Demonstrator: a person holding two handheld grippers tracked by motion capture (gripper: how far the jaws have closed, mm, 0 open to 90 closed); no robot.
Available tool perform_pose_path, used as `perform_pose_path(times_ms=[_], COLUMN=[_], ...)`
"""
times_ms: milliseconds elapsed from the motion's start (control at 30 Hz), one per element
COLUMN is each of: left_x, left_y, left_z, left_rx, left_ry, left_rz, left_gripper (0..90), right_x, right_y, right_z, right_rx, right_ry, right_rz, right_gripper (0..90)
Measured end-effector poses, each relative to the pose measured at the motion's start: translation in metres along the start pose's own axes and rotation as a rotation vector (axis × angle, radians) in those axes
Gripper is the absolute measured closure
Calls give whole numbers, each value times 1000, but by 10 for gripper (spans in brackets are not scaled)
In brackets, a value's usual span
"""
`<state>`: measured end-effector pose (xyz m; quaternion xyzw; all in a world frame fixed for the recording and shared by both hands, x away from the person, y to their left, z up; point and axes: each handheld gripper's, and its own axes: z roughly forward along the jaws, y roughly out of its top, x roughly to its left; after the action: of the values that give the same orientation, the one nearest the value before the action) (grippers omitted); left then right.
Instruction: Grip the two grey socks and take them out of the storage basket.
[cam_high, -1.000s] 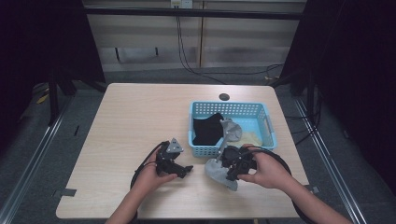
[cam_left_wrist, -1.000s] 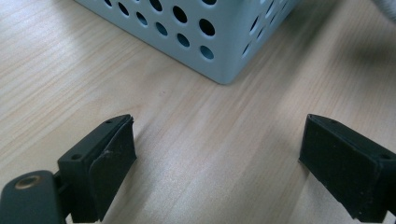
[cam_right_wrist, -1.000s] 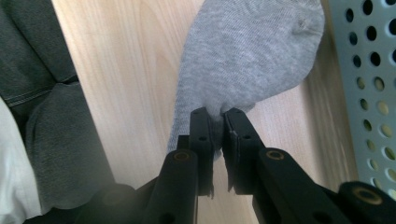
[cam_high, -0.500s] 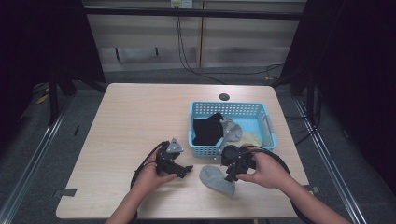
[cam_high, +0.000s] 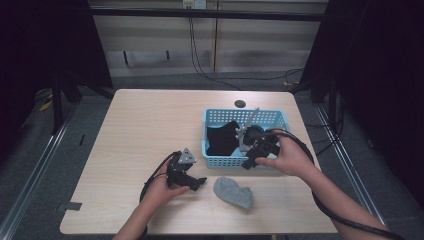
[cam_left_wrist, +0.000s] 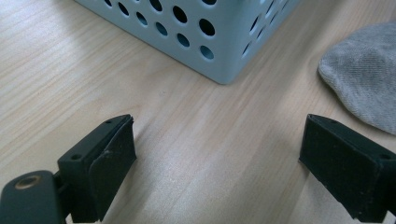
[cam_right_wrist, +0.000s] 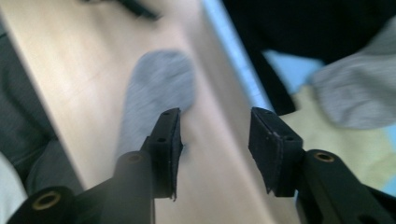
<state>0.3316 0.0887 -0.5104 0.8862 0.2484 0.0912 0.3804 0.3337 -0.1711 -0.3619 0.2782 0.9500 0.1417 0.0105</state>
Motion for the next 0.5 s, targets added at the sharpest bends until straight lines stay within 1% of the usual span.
perform_pose_path(times_ms=[100,333,400,433,500], left_x=[0,0,0,0,0], left_y=[0,0,0,0,0], left_z=[0,0,0,0,0], left_rx=[0,0,0,1,-2], left_ry=[0,-1,-1,0,-1], left_rz=[0,0,1,1,0], left_gripper=[97,97,97,97,97], right_x=[-16,-49,-56,-61,-68], right_y=[7,17,18,19,20], right_z=[-1,10,14,17,21], right_rx=[-30,-32,-48,-47,-49], right_ry=[-16,-78,-94,-96,-108], right_rz=[49,135,157,188,219], right_gripper=[498,456,409,401,399])
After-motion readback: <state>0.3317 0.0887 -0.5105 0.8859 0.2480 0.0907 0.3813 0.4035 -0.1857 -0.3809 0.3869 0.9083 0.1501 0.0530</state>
